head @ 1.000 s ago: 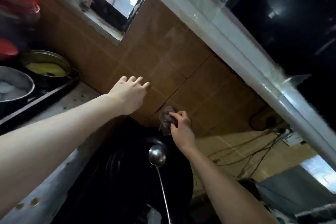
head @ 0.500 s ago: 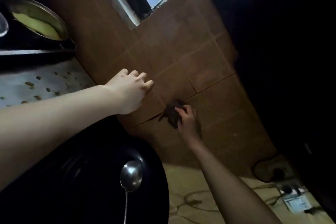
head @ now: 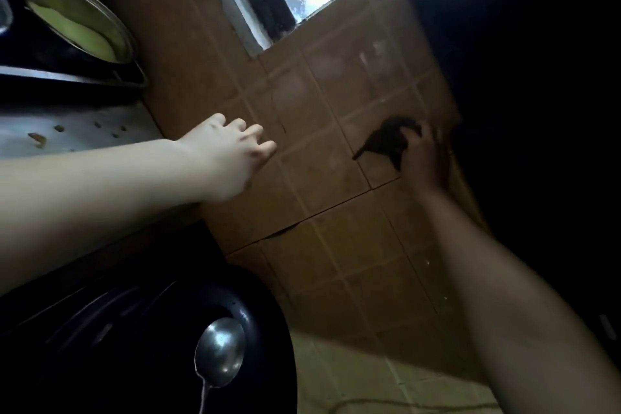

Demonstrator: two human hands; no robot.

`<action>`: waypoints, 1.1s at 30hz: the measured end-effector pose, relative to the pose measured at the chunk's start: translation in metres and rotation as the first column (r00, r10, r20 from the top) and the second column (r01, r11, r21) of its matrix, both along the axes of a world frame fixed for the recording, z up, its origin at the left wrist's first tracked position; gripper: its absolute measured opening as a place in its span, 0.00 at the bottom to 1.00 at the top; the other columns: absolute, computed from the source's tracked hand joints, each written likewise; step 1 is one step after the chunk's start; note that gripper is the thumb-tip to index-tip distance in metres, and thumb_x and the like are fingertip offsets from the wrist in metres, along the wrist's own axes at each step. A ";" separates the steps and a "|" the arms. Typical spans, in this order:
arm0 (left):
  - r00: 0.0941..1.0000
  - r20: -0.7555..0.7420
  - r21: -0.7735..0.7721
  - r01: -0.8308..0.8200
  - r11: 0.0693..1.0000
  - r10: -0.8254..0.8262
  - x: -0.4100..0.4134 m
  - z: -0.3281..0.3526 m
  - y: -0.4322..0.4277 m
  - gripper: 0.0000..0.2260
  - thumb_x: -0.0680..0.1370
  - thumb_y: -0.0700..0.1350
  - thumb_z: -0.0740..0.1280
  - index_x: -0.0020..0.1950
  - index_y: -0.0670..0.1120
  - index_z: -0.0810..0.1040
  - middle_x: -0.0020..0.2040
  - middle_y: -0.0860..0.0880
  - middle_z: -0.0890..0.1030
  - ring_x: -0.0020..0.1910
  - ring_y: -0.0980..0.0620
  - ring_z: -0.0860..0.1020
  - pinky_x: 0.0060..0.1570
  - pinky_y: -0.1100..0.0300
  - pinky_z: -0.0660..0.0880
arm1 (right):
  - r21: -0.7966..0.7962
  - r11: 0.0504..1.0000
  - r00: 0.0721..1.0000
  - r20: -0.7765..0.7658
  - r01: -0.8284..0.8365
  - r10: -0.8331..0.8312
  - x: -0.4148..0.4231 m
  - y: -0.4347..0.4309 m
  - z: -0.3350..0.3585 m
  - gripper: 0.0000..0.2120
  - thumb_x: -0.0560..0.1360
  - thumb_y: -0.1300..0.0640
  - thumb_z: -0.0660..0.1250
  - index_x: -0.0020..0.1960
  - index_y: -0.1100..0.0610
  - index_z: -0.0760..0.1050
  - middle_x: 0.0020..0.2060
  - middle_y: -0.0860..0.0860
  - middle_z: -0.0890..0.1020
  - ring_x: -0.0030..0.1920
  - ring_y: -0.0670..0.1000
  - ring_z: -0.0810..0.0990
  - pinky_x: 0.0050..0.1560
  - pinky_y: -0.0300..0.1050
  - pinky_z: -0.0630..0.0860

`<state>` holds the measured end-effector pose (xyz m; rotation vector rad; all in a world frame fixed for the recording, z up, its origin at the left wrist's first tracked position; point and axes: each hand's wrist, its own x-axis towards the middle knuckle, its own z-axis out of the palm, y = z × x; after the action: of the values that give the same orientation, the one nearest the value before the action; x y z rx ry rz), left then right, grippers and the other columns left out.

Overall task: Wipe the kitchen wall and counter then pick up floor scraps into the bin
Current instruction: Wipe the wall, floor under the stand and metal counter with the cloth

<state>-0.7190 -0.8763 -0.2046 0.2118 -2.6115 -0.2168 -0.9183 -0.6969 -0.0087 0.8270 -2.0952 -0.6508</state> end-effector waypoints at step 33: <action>0.993 0.028 0.035 0.110 0.993 -0.111 -0.001 -0.058 0.003 0.19 0.77 0.51 0.60 0.67 0.52 0.62 0.61 0.49 0.70 0.57 0.48 0.73 0.53 0.53 0.73 | 0.212 0.977 0.984 0.175 0.002 -0.040 -0.011 0.019 -0.098 0.13 0.74 0.64 0.65 0.59 0.60 0.73 0.63 0.62 0.69 0.63 0.64 0.68 0.49 0.54 0.73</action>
<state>-0.7198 -0.8731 -0.2625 0.0832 -2.6537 -0.2976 -0.9292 -0.6782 -0.1067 1.0151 -2.2237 -0.8501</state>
